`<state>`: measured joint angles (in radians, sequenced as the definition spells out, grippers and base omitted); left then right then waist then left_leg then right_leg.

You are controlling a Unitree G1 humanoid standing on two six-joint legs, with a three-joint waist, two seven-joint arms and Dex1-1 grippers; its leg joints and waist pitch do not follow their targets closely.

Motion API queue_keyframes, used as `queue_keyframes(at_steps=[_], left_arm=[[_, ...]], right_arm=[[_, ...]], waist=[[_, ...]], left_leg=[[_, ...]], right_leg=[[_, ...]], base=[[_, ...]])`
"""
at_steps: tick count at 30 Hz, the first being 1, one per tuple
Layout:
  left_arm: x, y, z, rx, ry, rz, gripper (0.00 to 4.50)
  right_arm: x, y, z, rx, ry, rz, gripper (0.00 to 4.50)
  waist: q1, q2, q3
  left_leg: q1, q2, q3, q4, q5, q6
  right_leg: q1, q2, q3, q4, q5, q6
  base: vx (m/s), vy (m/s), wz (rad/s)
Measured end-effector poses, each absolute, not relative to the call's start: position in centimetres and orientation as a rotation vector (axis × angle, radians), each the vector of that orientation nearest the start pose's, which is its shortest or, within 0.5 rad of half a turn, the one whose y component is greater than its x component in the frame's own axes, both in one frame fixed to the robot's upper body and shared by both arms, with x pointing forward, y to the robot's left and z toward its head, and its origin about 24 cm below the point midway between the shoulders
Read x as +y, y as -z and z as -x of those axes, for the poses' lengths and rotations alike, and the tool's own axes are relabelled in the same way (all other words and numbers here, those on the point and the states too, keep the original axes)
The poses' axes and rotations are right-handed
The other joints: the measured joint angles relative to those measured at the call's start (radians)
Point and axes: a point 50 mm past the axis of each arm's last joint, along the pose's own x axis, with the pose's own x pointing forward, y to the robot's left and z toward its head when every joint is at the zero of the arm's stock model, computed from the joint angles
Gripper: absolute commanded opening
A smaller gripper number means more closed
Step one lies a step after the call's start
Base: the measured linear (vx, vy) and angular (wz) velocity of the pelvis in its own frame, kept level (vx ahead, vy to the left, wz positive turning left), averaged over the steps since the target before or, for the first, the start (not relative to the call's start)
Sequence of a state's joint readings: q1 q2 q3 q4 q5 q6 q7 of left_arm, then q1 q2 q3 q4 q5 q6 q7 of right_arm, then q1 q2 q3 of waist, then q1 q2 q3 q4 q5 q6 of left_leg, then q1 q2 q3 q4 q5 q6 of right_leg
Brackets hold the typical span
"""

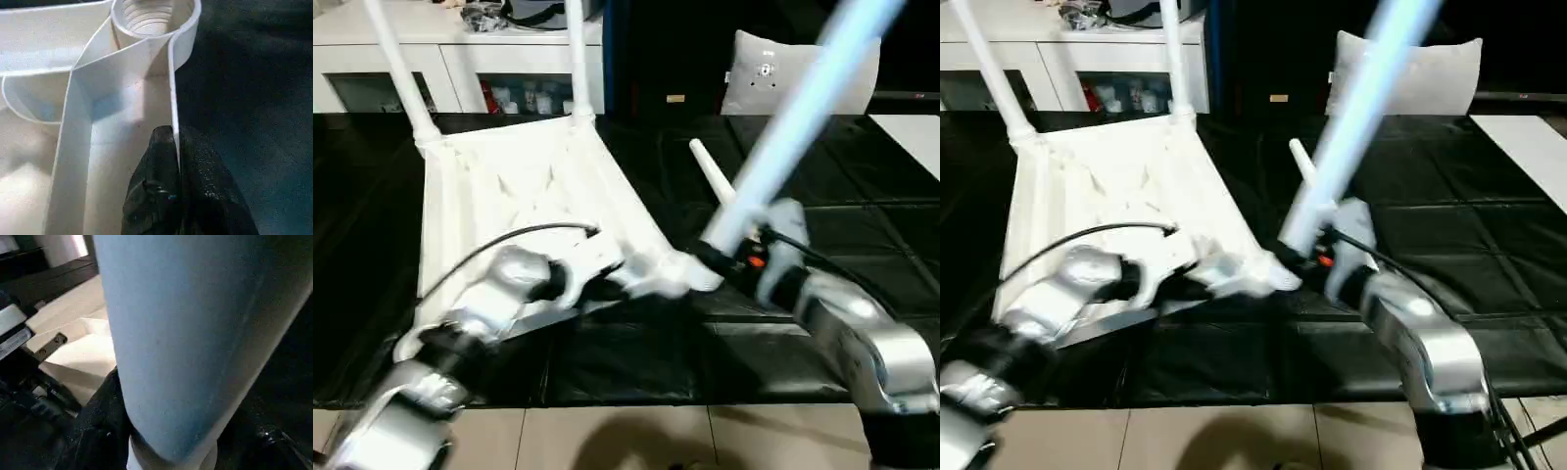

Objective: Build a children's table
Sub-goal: Insert table leg to table base

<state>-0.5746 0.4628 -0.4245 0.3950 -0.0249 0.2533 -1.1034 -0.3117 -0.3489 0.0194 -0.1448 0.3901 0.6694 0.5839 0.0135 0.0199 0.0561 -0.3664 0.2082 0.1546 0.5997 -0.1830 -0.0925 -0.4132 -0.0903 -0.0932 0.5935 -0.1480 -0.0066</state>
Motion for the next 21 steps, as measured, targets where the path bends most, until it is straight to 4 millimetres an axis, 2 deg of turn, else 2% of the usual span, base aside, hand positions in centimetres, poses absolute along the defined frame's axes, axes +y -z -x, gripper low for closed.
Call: queue_keyframes(at_steps=[2,5,10,21], left_arm=[[12.8,-6.1,-30.7,0.497,1.321,-0.512,0.0],[12.7,-6.0,-30.4,0.478,1.342,-0.51,0.0],[13.0,-5.8,-30.2,0.468,1.337,-0.494,0.0],[13.2,-5.6,-29.9,0.453,1.357,-0.478,0.0]], right_arm=[[-14.2,-10.7,-28.6,0.252,-0.796,-0.047,1.89],[-13.3,-10.3,-28.4,0.307,-0.883,-0.027,1.89],[-13.2,-9.6,-28.3,0.384,-0.917,-0.009,1.89],[-13.2,-9.7,-28.8,0.404,-0.916,0.048,1.89]], waist=[[0.019,0.0,0.0],[0.025,-0.001,0.0],[0.023,-0.001,0.0],[0.023,-0.002,-0.001]], left_leg=[[0.001,0.0,0.0,0.0,0.0,0.0],[0.0,-0.001,0.001,0.001,0.0,0.0],[0.0,-0.001,0.001,0.0,0.0,0.0],[0.0,-0.001,0.001,0.0,0.0,0.0]], right_leg=[[0.0,-0.002,0.0,0.0,0.0,0.0],[0.001,-0.003,0.002,-0.001,0.0,0.0],[0.0,-0.002,0.002,0.001,0.0,0.001],[0.0,-0.002,0.002,0.001,-0.001,0.001]], base=[[0.0,0.0,0.0],[0.0,0.0,0.0],[0.0,0.0,0.0],[0.0,0.0,0.0]])
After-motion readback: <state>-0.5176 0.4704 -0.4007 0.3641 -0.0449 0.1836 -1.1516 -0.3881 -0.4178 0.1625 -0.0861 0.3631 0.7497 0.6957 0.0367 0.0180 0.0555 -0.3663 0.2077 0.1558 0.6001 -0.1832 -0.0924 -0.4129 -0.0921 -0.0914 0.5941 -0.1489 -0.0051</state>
